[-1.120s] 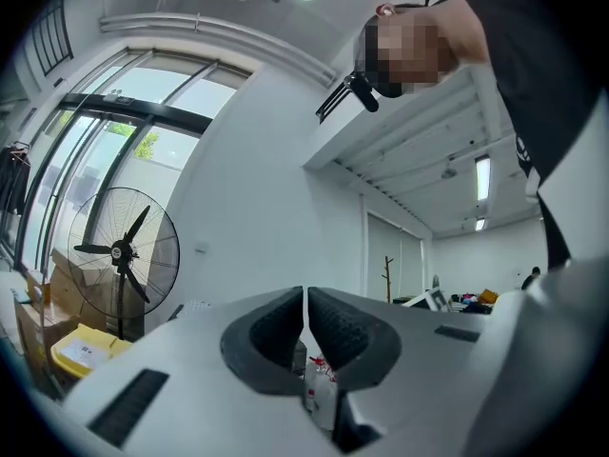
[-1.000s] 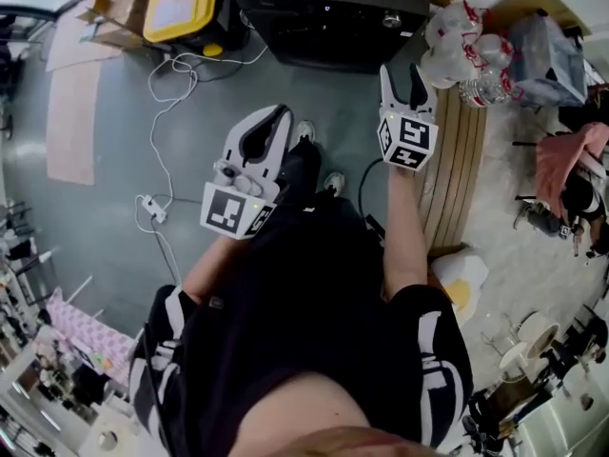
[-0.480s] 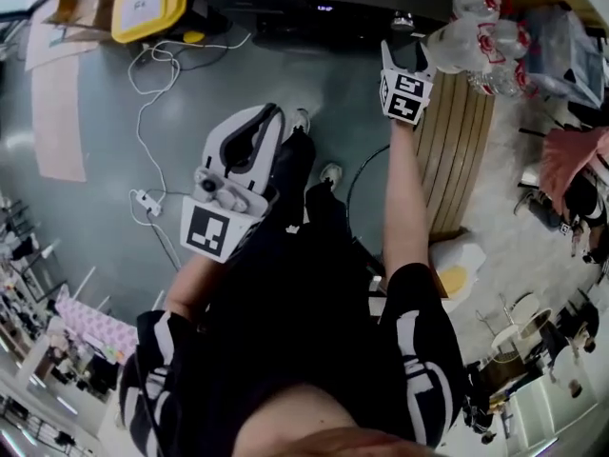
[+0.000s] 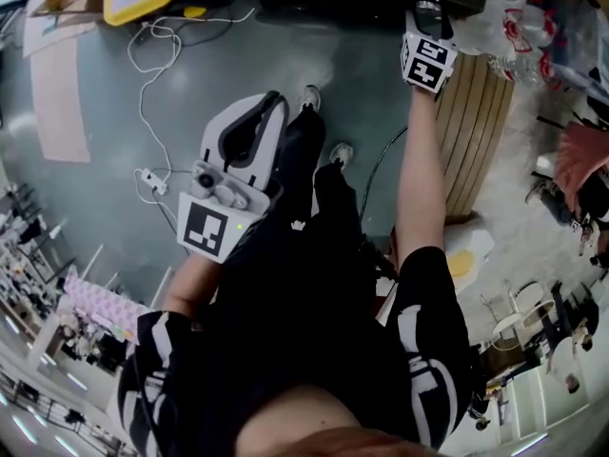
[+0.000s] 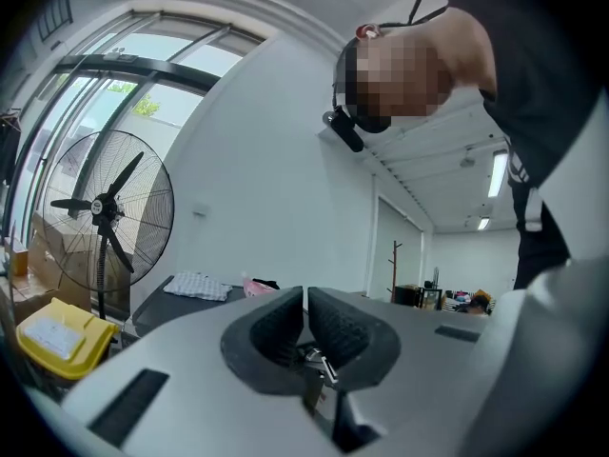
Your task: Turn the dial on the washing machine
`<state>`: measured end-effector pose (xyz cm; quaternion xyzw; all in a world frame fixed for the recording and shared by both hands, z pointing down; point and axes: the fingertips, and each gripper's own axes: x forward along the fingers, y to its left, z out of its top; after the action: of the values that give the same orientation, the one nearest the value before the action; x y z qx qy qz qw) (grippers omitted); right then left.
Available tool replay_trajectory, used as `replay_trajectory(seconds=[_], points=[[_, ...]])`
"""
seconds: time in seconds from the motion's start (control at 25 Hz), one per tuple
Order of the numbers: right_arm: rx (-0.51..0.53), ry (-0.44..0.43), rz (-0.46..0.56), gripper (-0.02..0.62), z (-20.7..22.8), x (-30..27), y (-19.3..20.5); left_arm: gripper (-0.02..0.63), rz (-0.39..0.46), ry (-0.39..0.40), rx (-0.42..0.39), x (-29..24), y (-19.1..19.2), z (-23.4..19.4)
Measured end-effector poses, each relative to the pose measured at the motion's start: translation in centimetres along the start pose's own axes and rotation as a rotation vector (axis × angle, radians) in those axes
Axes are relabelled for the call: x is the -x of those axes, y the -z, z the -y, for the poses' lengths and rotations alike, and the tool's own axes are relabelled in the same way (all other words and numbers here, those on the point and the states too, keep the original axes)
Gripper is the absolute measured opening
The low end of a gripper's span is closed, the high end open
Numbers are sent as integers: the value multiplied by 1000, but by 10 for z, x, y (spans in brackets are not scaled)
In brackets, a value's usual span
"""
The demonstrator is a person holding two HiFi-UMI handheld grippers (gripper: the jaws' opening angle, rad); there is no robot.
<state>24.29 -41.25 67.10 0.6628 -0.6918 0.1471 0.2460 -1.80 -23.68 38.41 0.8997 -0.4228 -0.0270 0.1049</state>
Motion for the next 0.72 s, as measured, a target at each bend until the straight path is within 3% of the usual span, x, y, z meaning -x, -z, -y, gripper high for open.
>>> replay_trajectory(seconds=[0.16, 0.28, 0.32, 0.36, 0.56, 0.64, 0.72], points=[[-138, -40, 16, 288, 6, -1, -1, 34, 4, 4, 6, -3, -1, 2], [-473, -157, 52, 288, 14, -2, -1, 35, 7, 3, 8, -4, -3, -1], [-521, -174, 60, 288, 15, -2, -1, 34, 9, 2, 8, -4, -4, -1], [-496, -162, 62, 290, 15, -1, -1, 35, 10, 1, 8, -4, -4, -2], [-37, 0, -8, 331, 4, -3, 5, 35, 10, 1, 8, -5, -4, -1], [-37, 8, -15, 304, 5, -5, 6, 35, 7, 0, 10, -5, -4, -1], [-222, -64, -1, 296, 8, -5, 6, 35, 4, -1, 10, -5, -4, -3]])
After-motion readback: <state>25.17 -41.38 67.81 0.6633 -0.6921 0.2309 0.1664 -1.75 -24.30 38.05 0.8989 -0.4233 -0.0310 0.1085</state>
